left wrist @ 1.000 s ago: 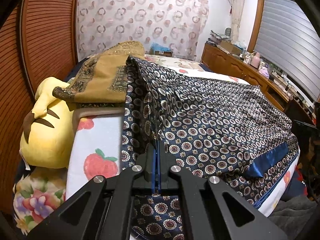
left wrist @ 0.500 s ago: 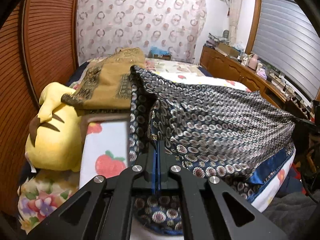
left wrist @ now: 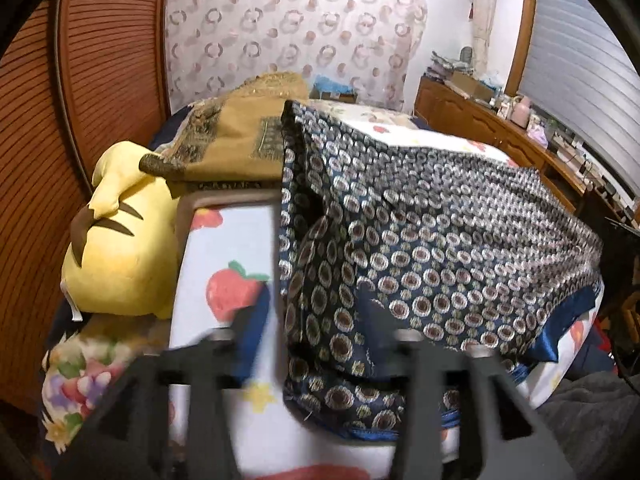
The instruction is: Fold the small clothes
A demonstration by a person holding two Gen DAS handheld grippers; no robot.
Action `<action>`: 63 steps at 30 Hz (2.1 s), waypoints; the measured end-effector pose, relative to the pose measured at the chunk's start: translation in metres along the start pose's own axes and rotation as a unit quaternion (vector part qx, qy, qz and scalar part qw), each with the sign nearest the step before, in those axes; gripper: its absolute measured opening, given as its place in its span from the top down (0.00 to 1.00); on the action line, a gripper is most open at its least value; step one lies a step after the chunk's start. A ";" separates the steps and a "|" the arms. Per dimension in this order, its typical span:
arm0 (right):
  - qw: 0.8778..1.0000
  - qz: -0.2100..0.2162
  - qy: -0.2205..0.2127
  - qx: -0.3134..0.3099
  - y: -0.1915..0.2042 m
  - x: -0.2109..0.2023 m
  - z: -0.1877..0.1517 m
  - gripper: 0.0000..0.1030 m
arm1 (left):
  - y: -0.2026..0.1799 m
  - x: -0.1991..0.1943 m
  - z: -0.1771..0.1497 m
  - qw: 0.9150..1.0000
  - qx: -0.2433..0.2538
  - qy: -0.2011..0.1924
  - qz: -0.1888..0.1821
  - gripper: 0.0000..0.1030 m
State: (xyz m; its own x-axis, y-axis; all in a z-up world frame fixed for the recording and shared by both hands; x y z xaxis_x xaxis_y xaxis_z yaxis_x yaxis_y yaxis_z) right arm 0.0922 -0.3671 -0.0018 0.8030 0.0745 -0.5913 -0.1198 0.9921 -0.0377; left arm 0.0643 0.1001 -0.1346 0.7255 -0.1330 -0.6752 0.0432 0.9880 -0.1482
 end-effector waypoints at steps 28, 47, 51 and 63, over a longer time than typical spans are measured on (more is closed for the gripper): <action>0.990 0.117 0.023 -0.070 0.158 0.090 -0.036 0.59 | -0.001 0.024 -0.007 0.999 -0.007 0.011 0.031 0.37; 0.991 0.091 0.009 -0.101 0.162 0.090 -0.053 0.49 | 0.009 0.029 -0.028 0.999 -0.044 0.023 0.002 0.37; 0.991 0.092 0.008 -0.101 0.160 0.090 -0.053 0.49 | 0.008 0.029 -0.027 0.999 -0.047 0.020 -0.006 0.48; 0.990 0.093 0.009 -0.102 0.161 0.090 -0.054 0.48 | -0.012 0.024 -0.016 0.999 -0.022 -0.001 -0.042 0.96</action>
State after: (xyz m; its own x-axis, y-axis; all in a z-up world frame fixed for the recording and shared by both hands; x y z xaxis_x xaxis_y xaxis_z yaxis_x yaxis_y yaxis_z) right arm 0.1137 -0.2064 -0.1041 0.7457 0.2499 -0.6176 -0.3815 0.9201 -0.0884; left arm 0.0701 0.0839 -0.1602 0.7214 -0.2151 -0.6583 0.0743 0.9691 -0.2351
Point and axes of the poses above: each gripper's, at about its wrist camera, not at the fingertips, and x roughly the way its jaws point, y to its left, z to its top, the point moved 8 cm from there along x, roughly the way its jaws point, and after that the axes turned 2 degrees about -z, right-handed, at the moved point
